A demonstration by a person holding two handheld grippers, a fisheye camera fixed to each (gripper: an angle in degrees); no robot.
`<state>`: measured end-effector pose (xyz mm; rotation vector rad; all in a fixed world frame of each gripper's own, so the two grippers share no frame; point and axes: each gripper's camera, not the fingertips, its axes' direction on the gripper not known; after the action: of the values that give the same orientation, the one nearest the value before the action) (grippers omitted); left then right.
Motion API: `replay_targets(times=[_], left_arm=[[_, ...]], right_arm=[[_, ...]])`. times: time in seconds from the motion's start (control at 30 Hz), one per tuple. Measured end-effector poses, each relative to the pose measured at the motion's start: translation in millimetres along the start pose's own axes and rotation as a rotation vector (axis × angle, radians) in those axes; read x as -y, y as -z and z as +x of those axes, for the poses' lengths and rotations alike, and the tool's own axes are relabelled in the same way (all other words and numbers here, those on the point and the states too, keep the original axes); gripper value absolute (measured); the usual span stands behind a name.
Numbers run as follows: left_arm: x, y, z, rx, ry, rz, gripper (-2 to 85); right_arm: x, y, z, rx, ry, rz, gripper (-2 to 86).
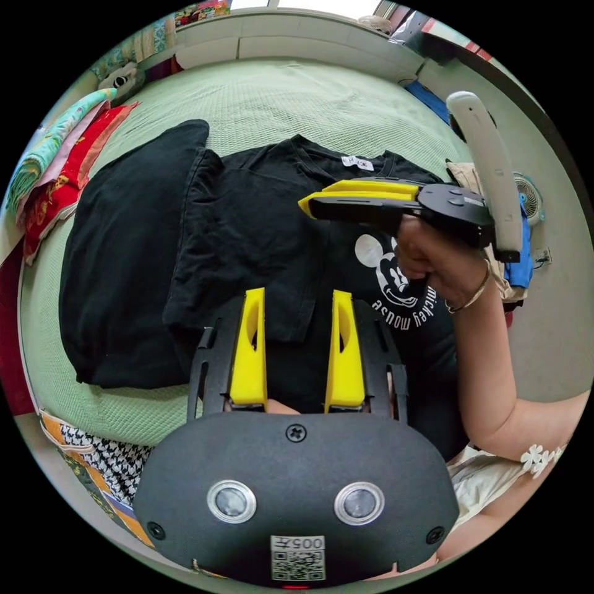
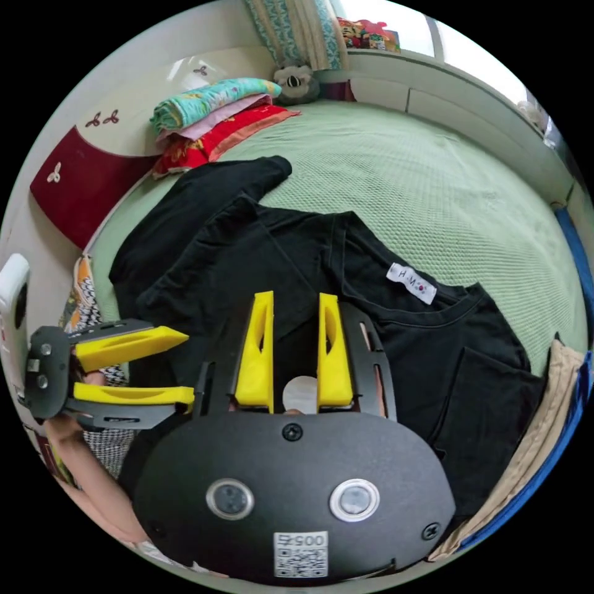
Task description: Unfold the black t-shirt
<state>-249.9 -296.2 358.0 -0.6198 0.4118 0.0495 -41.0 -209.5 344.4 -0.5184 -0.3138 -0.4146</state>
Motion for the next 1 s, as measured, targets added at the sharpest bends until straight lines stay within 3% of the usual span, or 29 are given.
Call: replay_targets(times=[0.1,0.43,0.67,1.0], left_arm=[[-2.0,-2.1,-2.9,0.000,0.013,-0.015,15.7],[-18.0,0.7,6.9,0.046,-0.075,-0.043,16.1],[-24.6,-6.9,7.1,0.089,-0.103,-0.113,15.6],[-43.3,-1.9,-10.2,0.081,-0.088,-0.137,8.3]], right_arm=[[1.0,-4.4,-10.8,-0.089,0.049,-0.018,7.3],[-5.6,18.8,0.1,0.123,-0.018,0.074,2.3],[-13.1,20.9,-2.9,0.073,-0.048,0.089,1.6],[-19.4,19.8,-1.5,0.085,-0.058,0.077,1.1]])
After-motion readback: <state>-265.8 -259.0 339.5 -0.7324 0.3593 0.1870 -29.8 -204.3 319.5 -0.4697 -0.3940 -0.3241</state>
